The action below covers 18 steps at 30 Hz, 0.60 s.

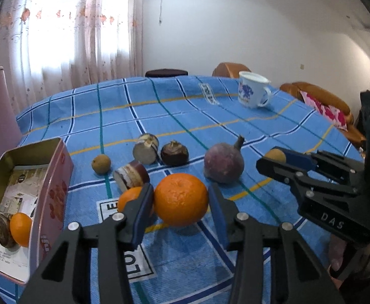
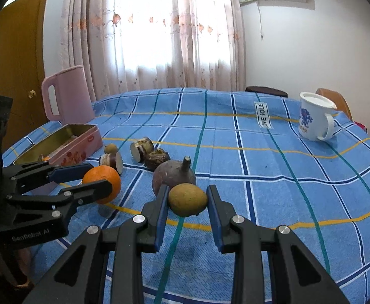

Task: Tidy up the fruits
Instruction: 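Grasp the brown kiwi with the right tool while the left tool grasps an orange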

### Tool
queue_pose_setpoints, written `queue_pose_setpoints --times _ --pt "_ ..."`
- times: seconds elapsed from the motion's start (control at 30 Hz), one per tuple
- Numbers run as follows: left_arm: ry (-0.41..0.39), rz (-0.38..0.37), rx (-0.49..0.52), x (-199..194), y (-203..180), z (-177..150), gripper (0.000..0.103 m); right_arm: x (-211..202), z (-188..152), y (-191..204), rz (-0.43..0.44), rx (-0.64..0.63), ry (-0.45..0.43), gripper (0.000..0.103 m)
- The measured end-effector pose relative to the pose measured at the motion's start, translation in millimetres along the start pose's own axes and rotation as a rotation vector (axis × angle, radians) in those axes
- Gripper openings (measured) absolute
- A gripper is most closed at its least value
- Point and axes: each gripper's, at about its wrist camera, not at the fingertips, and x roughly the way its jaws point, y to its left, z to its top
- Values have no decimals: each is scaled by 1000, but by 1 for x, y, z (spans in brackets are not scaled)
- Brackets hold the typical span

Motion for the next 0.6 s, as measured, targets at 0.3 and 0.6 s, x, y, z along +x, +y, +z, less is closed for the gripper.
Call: queue_pose_setpoints --times 0.3,0.6 --pt "-61 -25 -10 -10 -4 -4 46 -10 -1 3 3 -16 -68 31" --pt "-106 -21 -18 -17 -5 -4 46 -17 -2 6 3 -31 -116 31"
